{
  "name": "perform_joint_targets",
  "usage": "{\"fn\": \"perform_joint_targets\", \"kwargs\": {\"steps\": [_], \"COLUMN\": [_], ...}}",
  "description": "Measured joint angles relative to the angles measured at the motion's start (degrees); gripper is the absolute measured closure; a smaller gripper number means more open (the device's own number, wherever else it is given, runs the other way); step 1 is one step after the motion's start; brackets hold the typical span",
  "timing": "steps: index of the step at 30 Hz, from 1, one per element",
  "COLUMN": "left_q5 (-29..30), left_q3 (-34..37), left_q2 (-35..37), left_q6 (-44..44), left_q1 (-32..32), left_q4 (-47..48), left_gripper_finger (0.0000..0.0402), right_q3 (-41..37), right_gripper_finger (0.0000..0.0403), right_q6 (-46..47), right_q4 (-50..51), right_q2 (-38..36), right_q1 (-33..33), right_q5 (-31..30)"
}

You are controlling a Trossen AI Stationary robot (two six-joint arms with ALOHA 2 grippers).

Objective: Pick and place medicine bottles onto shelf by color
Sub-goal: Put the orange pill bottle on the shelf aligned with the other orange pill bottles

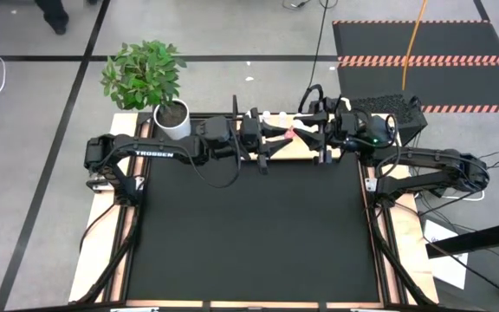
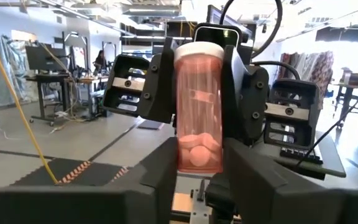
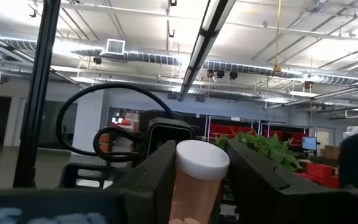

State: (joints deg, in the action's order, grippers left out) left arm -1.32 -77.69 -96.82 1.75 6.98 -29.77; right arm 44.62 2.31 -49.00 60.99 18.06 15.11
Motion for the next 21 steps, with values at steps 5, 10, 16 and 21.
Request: {"fn": "perform_joint_targets", "kwargs": {"steps": [5,10,16,21], "left_q5": [-0.1,0.3,0.1,-0.2], "left_q3": [0.0,0.0,0.0,0.0], "left_q2": [0.0,0.0,0.0,0.0], "left_q6": [0.0,-1.3,-3.2,-3.2], "left_q1": [0.1,0.3,0.3,0.9], "left_q4": [0.0,0.3,0.3,1.3], "left_gripper_finger": [0.0304,0.0291,0.0277,0.0301], "right_q3": [0.0,0.0,0.0,3.2], "right_gripper_finger": [0.0277,0.0256,0.0203,0.0174], "right_q6": [1.7,7.3,12.4,13.4], "right_q4": [0.2,3.7,9.8,22.6], "right_q2": [0.0,-0.5,-3.9,-7.6], "right_q1": [0.0,0.7,4.0,6.5], "right_q5": [-0.3,-2.4,1.4,4.6]}}
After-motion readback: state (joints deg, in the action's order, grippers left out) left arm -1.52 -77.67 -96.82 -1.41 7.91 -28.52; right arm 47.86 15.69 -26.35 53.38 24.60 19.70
